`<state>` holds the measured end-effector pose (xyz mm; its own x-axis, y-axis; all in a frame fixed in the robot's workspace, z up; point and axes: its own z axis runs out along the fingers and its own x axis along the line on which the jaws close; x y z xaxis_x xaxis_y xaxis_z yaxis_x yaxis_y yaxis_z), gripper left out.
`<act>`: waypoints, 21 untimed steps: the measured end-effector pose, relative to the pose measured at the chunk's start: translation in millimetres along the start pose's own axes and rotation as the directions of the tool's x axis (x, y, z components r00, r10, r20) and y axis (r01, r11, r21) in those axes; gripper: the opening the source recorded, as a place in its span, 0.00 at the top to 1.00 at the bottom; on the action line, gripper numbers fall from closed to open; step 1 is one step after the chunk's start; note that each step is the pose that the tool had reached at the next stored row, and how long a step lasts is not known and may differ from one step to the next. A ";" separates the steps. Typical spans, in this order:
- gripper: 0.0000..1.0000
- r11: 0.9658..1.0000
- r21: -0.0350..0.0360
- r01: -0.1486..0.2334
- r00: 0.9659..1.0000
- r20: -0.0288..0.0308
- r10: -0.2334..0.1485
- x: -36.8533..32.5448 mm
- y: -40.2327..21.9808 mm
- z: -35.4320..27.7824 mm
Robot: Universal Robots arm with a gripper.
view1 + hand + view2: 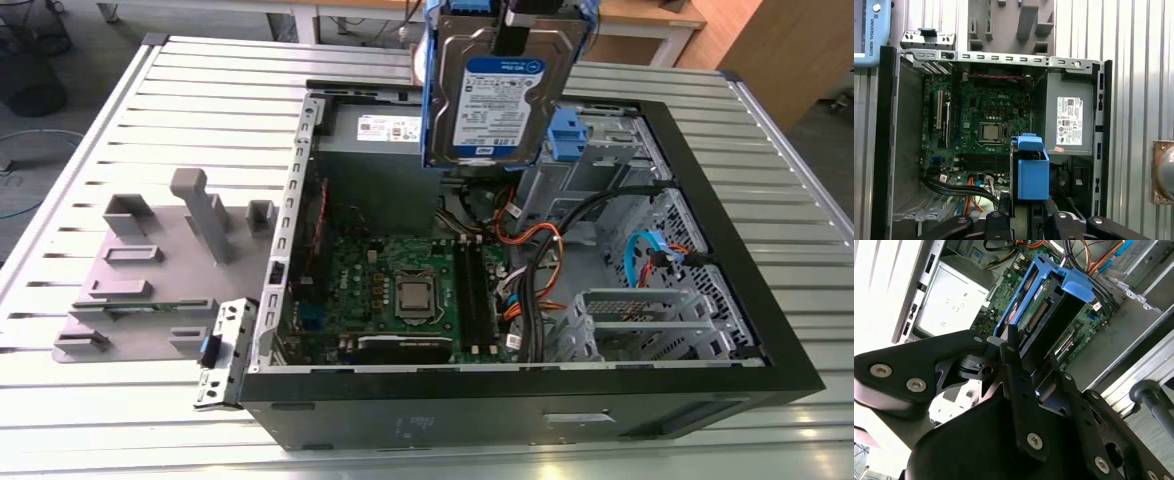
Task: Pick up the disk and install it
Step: 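Pick up the disk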
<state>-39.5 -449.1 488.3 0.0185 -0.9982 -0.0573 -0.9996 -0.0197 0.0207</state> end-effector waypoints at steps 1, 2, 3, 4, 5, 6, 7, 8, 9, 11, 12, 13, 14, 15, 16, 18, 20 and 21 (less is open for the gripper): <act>0.65 1.000 0.000 0.000 1.000 0.000 0.000 1.6 0.0 -0.1; 0.65 1.000 0.000 0.000 1.000 0.000 0.000 3.3 0.1 -0.1; 0.65 1.000 0.000 0.000 1.000 0.000 0.000 5.0 0.1 -0.2; 0.65 1.000 0.000 0.000 1.000 0.000 0.000 6.7 0.1 -0.3; 0.65 1.000 0.000 0.000 1.000 0.000 0.000 8.6 0.2 -0.4; 0.65 1.000 0.000 0.000 1.000 0.000 0.000 10.4 0.2 -0.5; 0.65 1.000 0.000 0.000 1.000 0.000 0.000 12.2 0.2 -0.5; 0.65 1.000 0.000 0.000 1.000 0.000 0.000 14.0 0.3 -0.6; 0.65 1.000 0.000 0.000 1.000 0.000 0.000 15.8 0.3 -0.7; 0.65 1.000 0.000 0.000 1.000 0.000 0.000 19.4 0.4 -0.9; 0.65 1.000 0.000 0.000 1.000 0.000 0.000 21.2 0.4 -1.0; 0.65 1.000 0.000 0.000 1.000 0.000 0.000 23.1 0.4 -1.0; 0.65 1.000 0.000 0.000 1.000 0.000 0.000 24.9 0.5 -1.1; 0.65 1.000 0.000 0.000 1.000 0.000 0.000 26.7 0.5 -1.2; 0.65 1.000 0.000 0.000 1.000 0.000 0.000 28.6 0.5 -1.3; 0.65 1.000 0.000 0.000 1.000 0.000 0.000 32.3 0.6 -1.4; 0.65 1.000 0.000 0.000 1.000 0.000 0.000 36.2 0.7 -1.6; 0.65 1.000 0.000 0.000 1.000 0.000 0.000 38.1 0.7 -1.6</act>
<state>-39.5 -487.2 487.8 0.0184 -0.9982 -0.0572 -0.9996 -0.0197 0.0207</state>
